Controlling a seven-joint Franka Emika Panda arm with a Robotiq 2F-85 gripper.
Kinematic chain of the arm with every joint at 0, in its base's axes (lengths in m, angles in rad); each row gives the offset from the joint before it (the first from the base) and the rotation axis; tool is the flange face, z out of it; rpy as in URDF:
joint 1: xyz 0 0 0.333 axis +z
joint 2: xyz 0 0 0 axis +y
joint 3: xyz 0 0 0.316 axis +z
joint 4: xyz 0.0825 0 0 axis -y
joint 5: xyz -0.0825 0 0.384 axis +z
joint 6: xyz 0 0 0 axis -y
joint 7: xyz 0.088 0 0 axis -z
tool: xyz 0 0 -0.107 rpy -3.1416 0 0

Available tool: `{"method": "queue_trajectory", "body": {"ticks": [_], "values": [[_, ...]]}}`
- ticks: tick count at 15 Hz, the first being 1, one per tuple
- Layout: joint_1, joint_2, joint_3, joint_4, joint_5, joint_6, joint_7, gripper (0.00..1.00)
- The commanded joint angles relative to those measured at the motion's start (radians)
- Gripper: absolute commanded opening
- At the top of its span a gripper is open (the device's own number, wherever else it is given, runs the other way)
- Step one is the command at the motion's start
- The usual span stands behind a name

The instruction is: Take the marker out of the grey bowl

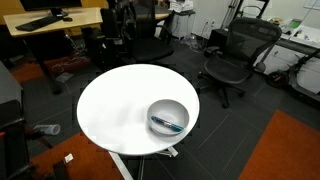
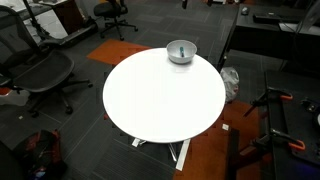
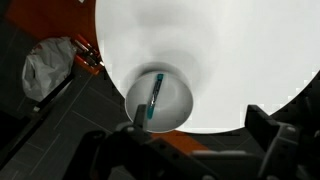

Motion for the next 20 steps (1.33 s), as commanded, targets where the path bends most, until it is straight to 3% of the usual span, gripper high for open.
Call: {"method": "queue_trajectory", "body": {"ticks": [1,6,13,20], "values": [[-0.002,0.072,-0.035,0.037,-0.010,0.054,0.080,1.00],[0.003,0.163,-0.089,0.055,-0.042,0.124,0.168,1.00],[0.004,0.296,-0.131,0.105,-0.010,0.212,0.147,1.00],[0.001,0.418,-0.150,0.173,0.016,0.212,0.120,1.00]]}}
